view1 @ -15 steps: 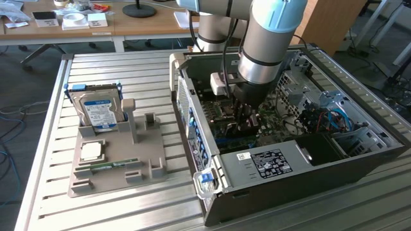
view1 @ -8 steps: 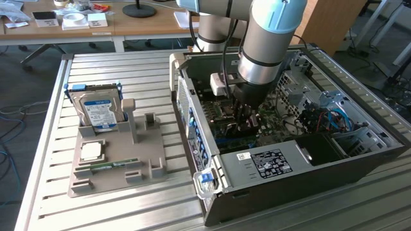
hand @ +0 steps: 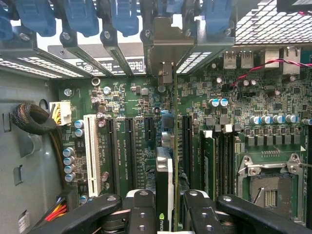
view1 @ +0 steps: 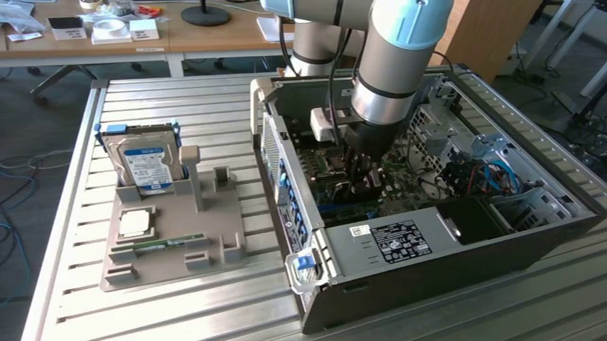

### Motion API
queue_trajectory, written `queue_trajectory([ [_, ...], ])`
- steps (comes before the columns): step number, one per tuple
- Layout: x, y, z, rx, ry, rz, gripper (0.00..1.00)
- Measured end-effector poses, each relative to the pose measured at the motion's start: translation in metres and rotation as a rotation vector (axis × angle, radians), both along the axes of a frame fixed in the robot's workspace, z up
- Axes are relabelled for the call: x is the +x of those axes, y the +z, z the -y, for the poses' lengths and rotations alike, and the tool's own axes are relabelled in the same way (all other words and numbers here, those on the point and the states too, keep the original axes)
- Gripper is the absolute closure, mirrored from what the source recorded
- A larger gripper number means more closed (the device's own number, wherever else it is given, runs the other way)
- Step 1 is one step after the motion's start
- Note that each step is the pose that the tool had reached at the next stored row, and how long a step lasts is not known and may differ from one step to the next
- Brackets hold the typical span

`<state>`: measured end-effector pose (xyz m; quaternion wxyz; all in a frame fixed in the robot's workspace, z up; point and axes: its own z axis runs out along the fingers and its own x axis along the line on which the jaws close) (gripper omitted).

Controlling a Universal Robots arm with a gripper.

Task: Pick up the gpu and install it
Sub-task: 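Insert the gpu into the slot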

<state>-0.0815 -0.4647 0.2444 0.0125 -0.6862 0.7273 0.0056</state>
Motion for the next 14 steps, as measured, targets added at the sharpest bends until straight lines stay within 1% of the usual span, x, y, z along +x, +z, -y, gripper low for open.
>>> queue_trajectory([
  [7,-0.0001,0.0009,0.0,0.0001,0.0,0.0001,0.73],
  [10,-0.001,0.0004,0.0,-0.0003,0.0,0.0031,0.73],
  [14,-0.0015,-0.0001,0.0,-0.0003,0.0,0.005,0.73],
])
